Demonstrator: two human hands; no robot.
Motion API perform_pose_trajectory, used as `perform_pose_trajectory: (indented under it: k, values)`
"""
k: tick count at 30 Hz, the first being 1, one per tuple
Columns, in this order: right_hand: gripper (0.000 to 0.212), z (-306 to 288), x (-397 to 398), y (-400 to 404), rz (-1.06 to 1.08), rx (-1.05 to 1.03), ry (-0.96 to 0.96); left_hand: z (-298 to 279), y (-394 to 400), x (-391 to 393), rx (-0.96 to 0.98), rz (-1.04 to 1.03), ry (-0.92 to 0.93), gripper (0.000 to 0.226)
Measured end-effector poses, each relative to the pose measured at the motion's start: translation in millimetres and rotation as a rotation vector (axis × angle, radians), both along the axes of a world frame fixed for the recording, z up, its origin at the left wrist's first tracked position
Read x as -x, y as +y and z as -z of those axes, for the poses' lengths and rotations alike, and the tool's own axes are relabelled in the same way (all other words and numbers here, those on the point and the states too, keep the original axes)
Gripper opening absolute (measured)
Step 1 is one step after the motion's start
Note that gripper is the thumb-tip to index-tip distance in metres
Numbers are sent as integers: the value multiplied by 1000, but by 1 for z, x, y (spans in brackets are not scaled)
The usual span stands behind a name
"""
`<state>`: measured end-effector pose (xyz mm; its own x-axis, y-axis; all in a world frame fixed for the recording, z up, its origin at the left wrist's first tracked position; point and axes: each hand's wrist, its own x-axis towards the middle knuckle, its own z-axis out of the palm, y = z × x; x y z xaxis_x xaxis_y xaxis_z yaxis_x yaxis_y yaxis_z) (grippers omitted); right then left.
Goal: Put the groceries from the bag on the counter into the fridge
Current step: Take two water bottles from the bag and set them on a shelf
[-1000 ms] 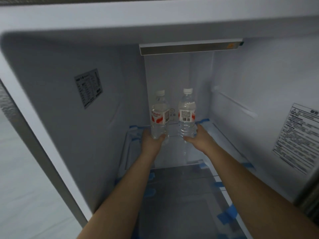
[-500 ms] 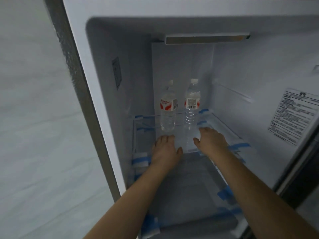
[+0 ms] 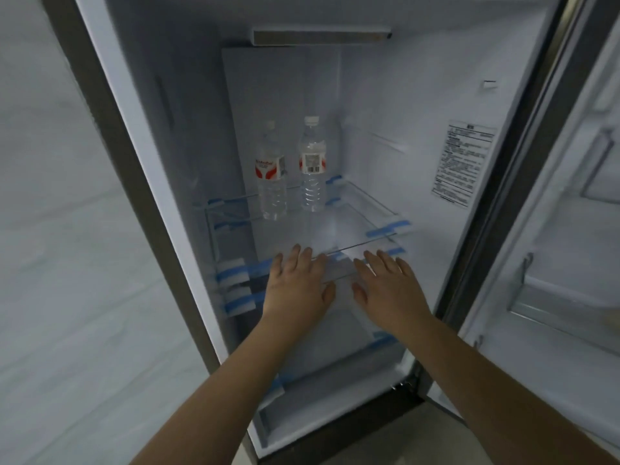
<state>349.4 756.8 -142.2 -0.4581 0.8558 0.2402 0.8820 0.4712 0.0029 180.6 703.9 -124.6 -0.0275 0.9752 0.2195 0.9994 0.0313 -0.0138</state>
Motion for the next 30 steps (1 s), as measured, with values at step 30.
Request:
perform_pose_trajectory:
  k: [30]
  values:
    - [70,16,-288,-201,451,114,117,11,-124,-282,83,493,30,63]
